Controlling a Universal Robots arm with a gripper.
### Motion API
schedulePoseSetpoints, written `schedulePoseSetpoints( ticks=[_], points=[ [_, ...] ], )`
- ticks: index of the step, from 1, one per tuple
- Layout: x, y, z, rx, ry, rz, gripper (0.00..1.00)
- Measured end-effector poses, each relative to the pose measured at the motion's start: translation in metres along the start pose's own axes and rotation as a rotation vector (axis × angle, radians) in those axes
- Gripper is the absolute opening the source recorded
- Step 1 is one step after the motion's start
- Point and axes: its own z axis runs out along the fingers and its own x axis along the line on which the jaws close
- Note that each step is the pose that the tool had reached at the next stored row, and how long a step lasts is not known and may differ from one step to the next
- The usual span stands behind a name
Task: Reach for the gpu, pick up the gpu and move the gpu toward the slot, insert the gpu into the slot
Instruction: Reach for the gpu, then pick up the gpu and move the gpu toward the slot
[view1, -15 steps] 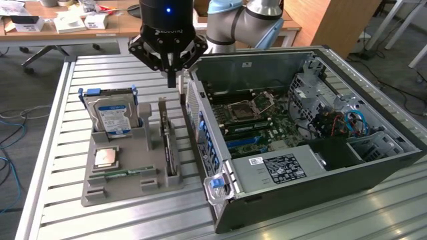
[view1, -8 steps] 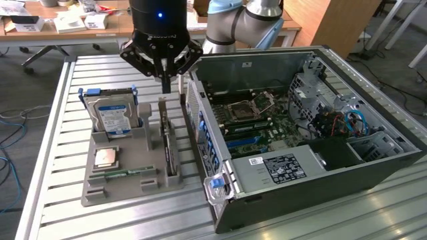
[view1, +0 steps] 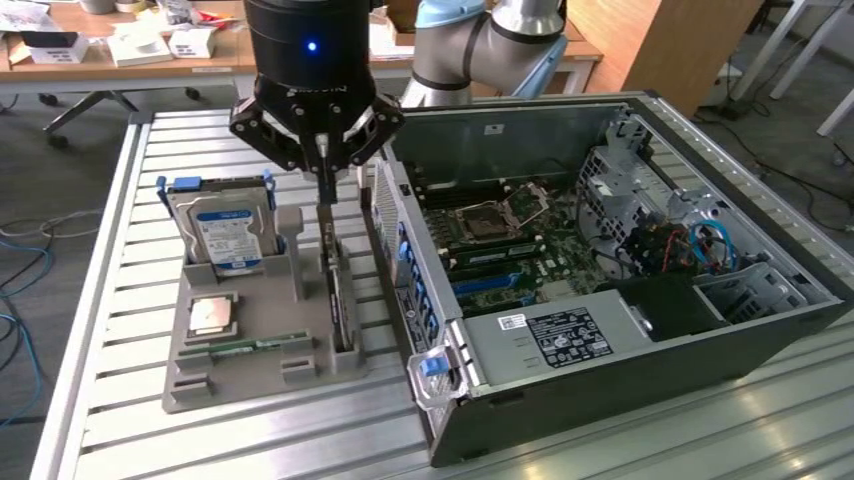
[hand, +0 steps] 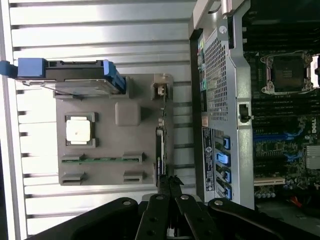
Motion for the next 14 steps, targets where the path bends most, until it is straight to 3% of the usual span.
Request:
schedulePoseSetpoints(
  ticks=[7, 14],
  points=[
    [-0.001, -0.0170, 0.0002, 0.0001, -0.0001, 0.000, 0.13],
    [-0.001, -0.0189, 0.0002, 0.0008, -0.0001, 0.000, 0.13]
  ],
)
